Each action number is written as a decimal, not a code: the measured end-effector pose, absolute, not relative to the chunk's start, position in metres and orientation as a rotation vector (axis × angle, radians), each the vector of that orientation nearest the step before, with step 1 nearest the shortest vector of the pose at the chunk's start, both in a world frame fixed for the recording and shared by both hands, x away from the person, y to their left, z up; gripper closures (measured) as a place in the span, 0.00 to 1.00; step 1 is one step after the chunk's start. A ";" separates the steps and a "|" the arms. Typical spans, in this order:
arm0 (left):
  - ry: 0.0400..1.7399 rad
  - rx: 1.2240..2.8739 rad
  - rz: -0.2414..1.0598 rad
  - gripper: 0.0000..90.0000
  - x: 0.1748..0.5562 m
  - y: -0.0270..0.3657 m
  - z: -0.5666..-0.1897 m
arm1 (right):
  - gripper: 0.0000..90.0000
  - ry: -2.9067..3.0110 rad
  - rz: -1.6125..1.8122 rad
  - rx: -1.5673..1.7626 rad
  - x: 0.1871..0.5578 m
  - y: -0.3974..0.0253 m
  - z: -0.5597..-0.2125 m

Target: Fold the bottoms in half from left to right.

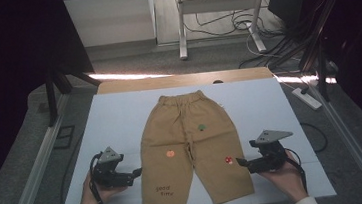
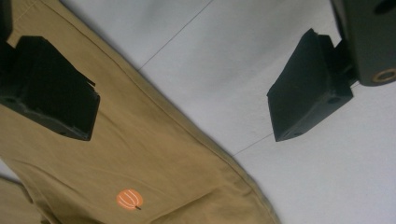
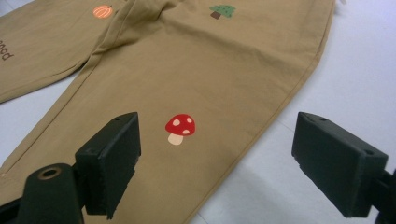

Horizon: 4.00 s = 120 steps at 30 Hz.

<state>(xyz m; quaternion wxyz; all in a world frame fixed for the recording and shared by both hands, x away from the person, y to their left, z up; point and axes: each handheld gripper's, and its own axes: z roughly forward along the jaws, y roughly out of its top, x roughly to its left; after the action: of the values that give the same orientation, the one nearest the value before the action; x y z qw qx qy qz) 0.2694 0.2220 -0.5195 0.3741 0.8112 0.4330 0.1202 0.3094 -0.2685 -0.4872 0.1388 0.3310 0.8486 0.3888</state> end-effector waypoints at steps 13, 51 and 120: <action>1.110 2.066 0.310 0.10 0.270 0.226 -0.520 | 0.18 2.455 1.150 0.929 0.308 -0.252 -0.483; 1.119 2.075 0.319 0.12 0.277 0.224 -0.520 | 0.18 2.565 1.105 0.737 0.308 -0.184 -0.488; 1.141 2.071 0.326 0.13 0.280 0.226 -0.523 | 0.19 2.850 1.115 0.406 0.276 -0.040 -0.510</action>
<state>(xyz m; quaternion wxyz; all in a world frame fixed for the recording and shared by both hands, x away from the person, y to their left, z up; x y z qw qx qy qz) 0.2799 0.2263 -0.5232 0.3684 0.8067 0.4442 0.1269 0.2756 -0.0400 -0.5102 0.0273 0.1315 0.9228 0.3611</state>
